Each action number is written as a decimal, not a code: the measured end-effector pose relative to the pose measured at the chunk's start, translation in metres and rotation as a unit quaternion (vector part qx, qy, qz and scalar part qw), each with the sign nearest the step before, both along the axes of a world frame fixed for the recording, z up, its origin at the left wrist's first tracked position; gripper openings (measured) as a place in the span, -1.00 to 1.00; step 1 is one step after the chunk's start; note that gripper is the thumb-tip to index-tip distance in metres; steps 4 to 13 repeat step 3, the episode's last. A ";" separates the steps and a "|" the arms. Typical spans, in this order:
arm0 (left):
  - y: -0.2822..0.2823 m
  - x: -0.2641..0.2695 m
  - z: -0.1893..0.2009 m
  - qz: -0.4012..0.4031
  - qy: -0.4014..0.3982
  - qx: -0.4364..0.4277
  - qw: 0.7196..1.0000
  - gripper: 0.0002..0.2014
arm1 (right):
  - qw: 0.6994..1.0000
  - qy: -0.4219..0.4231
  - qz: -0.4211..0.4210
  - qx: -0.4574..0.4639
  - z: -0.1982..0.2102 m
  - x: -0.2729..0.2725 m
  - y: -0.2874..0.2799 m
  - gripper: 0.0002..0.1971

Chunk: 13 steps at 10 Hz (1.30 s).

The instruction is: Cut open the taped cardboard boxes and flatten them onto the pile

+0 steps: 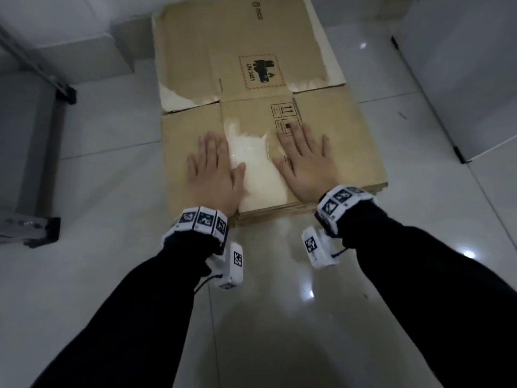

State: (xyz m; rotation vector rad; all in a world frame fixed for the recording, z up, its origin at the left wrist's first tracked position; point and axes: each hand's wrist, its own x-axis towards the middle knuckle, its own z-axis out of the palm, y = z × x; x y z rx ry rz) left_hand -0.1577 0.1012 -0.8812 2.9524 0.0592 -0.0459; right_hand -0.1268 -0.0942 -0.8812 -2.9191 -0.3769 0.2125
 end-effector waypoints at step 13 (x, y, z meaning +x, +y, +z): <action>0.007 0.004 0.032 -0.012 0.148 -0.046 0.988 -0.31 | 0.982 0.187 -0.007 0.034 0.032 0.015 -0.004 -0.39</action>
